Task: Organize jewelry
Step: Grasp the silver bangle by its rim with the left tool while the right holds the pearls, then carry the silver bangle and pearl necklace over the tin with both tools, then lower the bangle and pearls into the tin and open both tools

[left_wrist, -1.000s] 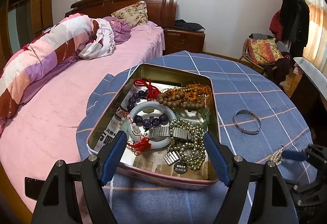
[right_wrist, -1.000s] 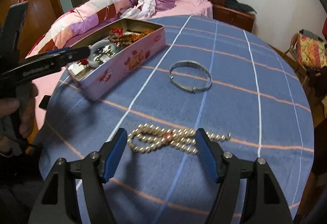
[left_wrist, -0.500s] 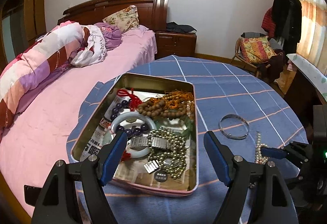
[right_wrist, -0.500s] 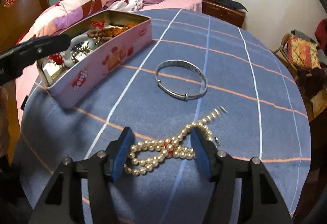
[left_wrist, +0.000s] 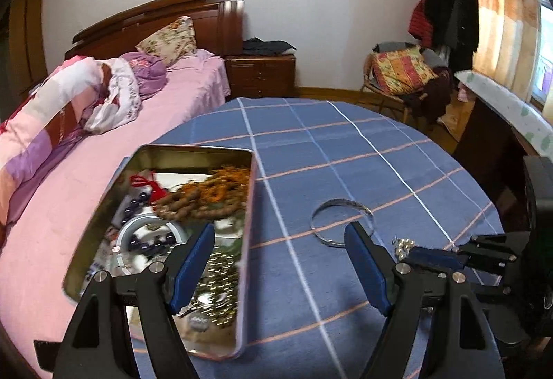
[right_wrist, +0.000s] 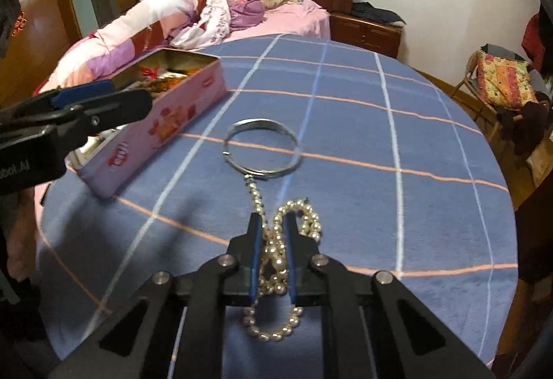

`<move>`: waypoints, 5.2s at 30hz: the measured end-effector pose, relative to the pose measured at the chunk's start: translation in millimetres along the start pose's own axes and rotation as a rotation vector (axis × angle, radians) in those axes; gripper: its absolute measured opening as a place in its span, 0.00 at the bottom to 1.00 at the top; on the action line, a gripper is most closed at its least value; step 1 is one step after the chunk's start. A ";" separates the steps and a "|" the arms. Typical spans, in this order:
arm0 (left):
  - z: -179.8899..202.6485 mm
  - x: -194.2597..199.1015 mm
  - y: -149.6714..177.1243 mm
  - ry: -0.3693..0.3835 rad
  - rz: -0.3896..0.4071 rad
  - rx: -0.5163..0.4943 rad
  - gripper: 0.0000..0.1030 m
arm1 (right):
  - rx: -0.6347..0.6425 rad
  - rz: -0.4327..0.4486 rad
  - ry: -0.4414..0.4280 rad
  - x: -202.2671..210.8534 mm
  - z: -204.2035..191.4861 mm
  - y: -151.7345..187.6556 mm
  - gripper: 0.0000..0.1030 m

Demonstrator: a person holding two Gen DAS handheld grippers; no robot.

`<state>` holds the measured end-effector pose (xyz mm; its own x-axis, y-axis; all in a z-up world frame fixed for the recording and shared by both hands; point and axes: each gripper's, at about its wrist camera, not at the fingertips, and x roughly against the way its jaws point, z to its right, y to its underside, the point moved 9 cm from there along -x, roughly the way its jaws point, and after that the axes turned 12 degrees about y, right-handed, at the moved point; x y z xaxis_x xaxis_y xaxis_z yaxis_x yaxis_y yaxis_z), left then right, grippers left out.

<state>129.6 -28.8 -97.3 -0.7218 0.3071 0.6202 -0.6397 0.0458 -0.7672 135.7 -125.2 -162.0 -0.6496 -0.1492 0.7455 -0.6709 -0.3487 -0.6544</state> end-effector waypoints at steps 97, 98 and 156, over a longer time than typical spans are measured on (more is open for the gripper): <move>9.3 10.2 -31.5 0.072 0.061 -0.004 0.72 | -0.067 0.146 0.016 40.8 22.5 -52.0 0.09; 6.7 13.9 -32.7 0.066 0.069 -0.003 0.72 | -0.064 0.156 0.011 43.9 20.6 -56.1 0.09; -125.8 68.8 -0.5 -0.163 0.093 0.220 0.76 | 0.079 0.237 -0.251 28.2 -116.6 -116.5 0.58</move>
<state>113.4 111.9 -74.8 -0.8018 0.1425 0.5803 -0.5976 -0.1881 -0.7795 153.8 19.1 -79.5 -0.6697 -0.4536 0.5880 -0.4758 -0.3458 -0.8087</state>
